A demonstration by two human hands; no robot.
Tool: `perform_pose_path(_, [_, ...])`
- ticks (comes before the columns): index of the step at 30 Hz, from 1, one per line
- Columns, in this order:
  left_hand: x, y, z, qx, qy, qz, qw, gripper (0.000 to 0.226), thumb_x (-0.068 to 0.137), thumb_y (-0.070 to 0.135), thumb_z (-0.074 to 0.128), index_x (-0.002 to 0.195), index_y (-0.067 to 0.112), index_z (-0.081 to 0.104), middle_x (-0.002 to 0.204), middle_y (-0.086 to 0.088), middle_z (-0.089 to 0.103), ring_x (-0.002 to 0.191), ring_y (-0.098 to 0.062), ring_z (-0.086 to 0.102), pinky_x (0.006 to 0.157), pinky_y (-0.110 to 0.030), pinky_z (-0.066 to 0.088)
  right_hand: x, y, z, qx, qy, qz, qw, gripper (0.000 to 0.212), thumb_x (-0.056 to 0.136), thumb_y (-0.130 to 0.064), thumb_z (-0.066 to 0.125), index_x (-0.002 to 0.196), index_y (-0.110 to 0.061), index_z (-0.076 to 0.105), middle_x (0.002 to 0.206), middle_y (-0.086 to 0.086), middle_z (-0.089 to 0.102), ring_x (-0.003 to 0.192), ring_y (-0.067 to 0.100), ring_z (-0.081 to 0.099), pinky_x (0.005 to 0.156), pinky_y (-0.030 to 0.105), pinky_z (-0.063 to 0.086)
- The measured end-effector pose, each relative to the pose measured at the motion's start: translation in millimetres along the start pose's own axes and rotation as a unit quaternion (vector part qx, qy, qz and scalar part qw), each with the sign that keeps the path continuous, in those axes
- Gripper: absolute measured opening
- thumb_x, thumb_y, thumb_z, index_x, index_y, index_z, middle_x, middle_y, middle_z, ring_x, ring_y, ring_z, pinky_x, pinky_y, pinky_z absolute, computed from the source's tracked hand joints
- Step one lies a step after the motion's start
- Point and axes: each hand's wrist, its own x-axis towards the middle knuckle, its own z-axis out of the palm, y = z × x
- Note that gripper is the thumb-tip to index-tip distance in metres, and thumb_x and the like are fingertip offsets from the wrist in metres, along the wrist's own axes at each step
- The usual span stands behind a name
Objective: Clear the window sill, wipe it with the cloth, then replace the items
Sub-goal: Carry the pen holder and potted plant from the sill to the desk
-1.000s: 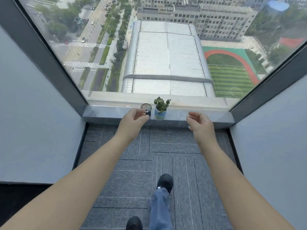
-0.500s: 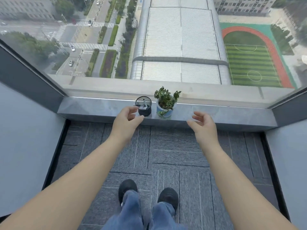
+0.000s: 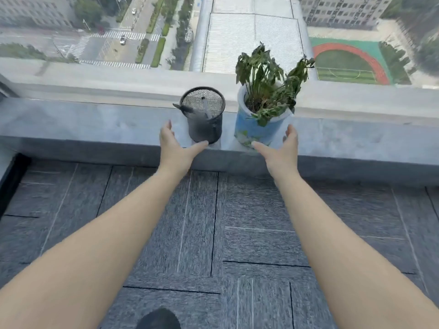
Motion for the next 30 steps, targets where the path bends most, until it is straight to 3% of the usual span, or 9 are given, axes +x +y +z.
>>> perform_pose_path(4, [30,-6,17,-0.018,-0.016,0.007,1.0,0.1,0.07,0.018,0.075,0.143,0.009,0.007,0.156,-0.006,0.01,0.142,-0.018,0.014,0.118,-0.037,0.017,29,10,20,0.036,0.029,-0.009,0.999,0.107,0.076,-0.015,0.074,0.149,-0.014,-0.004,0.159,0.001,0.001,0.147,0.017,0.007,0.117,0.032,0.014])
perform_pose_path(6, [41,-5,22,-0.037,-0.026,0.008,0.999,0.1,0.064,0.019,0.078,0.14,0.009,0.013,0.152,-0.007,0.02,0.139,-0.019,0.024,0.117,-0.037,0.021,39,12,27,0.053,0.047,-0.018,0.997,0.113,0.073,-0.013,0.077,0.148,-0.014,-0.007,0.159,0.002,0.001,0.147,0.016,0.007,0.119,0.032,0.013])
perform_pose_path(9, [55,-5,26,-0.062,-0.02,0.009,0.998,0.076,0.054,0.02,0.077,0.113,0.012,0.032,0.123,-0.005,0.048,0.114,-0.018,0.048,0.106,-0.041,0.039,53,16,37,0.067,0.067,-0.042,0.995,0.118,0.063,-0.015,0.083,0.148,-0.012,0.001,0.155,0.007,0.017,0.143,0.02,0.023,0.118,0.038,0.023])
perform_pose_path(11, [61,-3,28,-0.072,-0.016,0.019,0.997,0.064,0.056,0.011,0.08,0.098,0.021,0.033,0.101,0.005,0.052,0.099,-0.013,0.053,0.099,-0.037,0.043,58,18,42,0.071,0.071,-0.043,0.994,0.118,0.057,-0.021,0.086,0.145,-0.008,0.007,0.15,0.01,0.027,0.138,0.023,0.033,0.115,0.039,0.032])
perform_pose_path(16, [69,-6,34,-0.073,-0.015,0.041,0.996,0.072,0.05,0.012,0.081,0.106,0.017,0.035,0.103,0.0,0.055,0.102,-0.018,0.057,0.093,-0.03,0.044,64,24,40,0.063,0.102,-0.072,0.99,0.101,0.058,-0.014,0.086,0.134,-0.002,0.021,0.134,0.008,0.043,0.115,0.017,0.05,0.089,0.014,0.049])
perform_pose_path(20, [71,-8,35,-0.045,0.001,0.057,0.997,0.069,0.055,0.013,0.083,0.104,0.019,0.036,0.105,0.002,0.051,0.104,-0.016,0.053,0.092,-0.027,0.041,63,24,39,0.06,0.11,-0.099,0.987,0.086,0.059,-0.007,0.085,0.124,-0.004,0.028,0.119,0.004,0.047,0.101,0.01,0.049,0.064,-0.007,0.04])
perform_pose_path(23, [68,-7,34,-0.031,0.006,0.071,0.997,0.066,0.054,0.015,0.084,0.1,0.022,0.038,0.101,0.005,0.051,0.101,-0.014,0.053,0.092,-0.026,0.042,64,22,38,0.057,0.119,-0.109,0.985,0.082,0.055,-0.011,0.087,0.117,-0.014,0.034,0.11,-0.006,0.048,0.098,0.005,0.051,0.071,-0.006,0.041])
perform_pose_path(26, [62,-5,29,-0.041,-0.001,0.077,0.996,0.061,0.046,0.025,0.081,0.09,0.031,0.039,0.093,0.011,0.053,0.096,-0.012,0.055,0.088,-0.027,0.044,59,19,38,0.046,0.127,-0.121,0.983,0.086,0.054,-0.015,0.087,0.124,-0.009,0.037,0.119,0.002,0.043,0.109,0.01,0.047,0.082,0.002,0.044])
perform_pose_path(30, [44,4,15,-0.052,-0.009,0.056,0.997,0.074,0.04,0.032,0.081,0.101,0.021,0.041,0.103,0.001,0.057,0.103,-0.019,0.058,0.096,-0.039,0.048,38,5,34,0.03,0.12,-0.11,0.986,0.089,0.054,-0.016,0.087,0.127,-0.006,0.036,0.116,0.001,0.038,0.108,0.012,0.044,0.088,0.018,0.045])
